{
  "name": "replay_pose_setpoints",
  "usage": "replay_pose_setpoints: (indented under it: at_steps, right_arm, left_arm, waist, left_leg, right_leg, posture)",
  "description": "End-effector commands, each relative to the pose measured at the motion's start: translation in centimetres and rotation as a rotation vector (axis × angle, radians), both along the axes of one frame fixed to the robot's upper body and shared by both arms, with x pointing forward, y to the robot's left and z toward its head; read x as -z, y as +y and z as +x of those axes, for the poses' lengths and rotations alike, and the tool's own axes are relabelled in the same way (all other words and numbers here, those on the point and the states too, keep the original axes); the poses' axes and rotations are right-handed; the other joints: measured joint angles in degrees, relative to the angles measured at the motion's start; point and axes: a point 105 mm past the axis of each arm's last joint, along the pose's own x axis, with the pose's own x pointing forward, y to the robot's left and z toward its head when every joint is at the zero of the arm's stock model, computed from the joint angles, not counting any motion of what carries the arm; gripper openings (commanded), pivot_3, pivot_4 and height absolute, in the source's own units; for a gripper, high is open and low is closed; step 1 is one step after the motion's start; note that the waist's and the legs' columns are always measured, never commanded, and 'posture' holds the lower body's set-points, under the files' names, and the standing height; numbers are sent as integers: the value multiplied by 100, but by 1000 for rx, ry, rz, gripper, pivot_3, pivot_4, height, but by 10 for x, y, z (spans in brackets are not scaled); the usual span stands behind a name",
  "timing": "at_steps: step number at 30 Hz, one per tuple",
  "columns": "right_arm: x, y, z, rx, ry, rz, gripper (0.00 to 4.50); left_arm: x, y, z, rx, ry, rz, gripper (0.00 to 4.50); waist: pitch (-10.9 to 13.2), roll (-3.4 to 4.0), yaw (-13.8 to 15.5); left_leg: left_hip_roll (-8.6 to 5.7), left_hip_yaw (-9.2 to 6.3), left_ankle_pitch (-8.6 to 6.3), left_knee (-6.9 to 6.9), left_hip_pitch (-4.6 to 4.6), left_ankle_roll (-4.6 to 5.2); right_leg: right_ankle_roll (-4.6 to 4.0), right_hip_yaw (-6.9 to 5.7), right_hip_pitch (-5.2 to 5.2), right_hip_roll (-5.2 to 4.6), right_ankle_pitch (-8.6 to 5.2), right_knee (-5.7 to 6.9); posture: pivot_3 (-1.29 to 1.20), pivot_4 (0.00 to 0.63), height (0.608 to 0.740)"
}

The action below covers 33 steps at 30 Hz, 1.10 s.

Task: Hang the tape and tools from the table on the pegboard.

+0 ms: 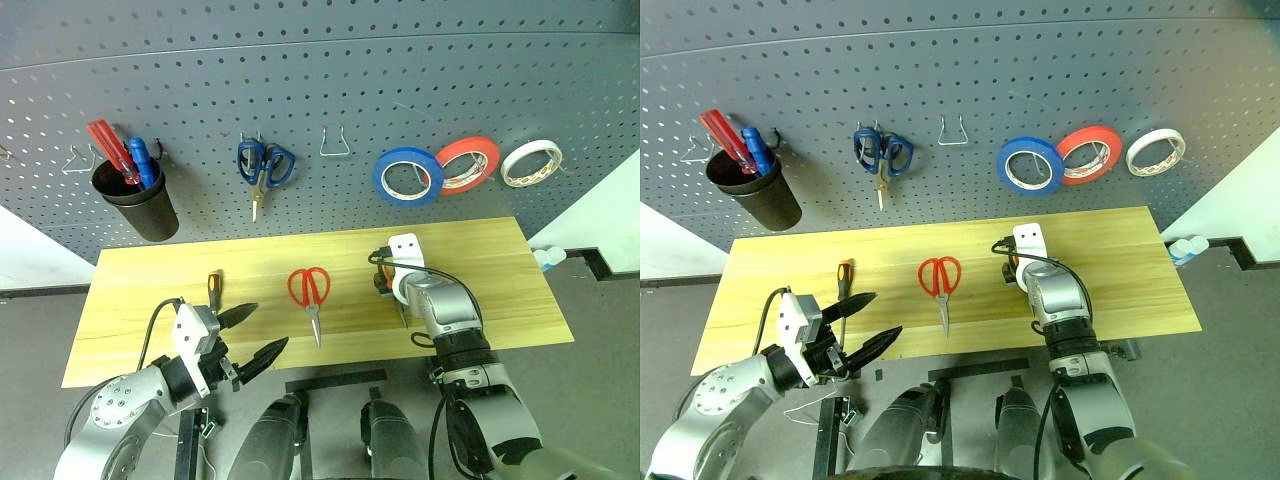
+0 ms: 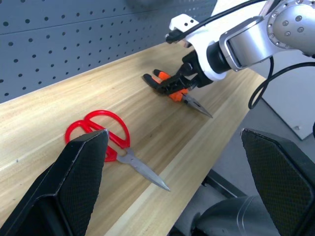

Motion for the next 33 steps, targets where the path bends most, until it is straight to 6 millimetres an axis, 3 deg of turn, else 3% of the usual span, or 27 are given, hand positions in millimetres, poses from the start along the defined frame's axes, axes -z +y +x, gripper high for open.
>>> replay_pose_setpoints:
  at_steps: [1,33]
  right_arm:
    - [-6,5,3,-9,-6,23,4483]
    - [2,8,1,-61,217,65,4483]
  left_arm:
    - [-8,-2,-3,12,-27,4,4500]
    - [-5,-6,-7,-7,-17,-4,4500]
  waist:
    - [0,0,-1]
    - [37,-3,-14]
  left_leg:
    - [0,0,0,-1,0,0]
    - [1,0,0,-9,-2,0]
  right_leg:
    - [0,0,0,0,0,0]
    - [-1,-1,1,-1,0,-18]
  posture:
    - [64,278,740]
    - [47,282,740]
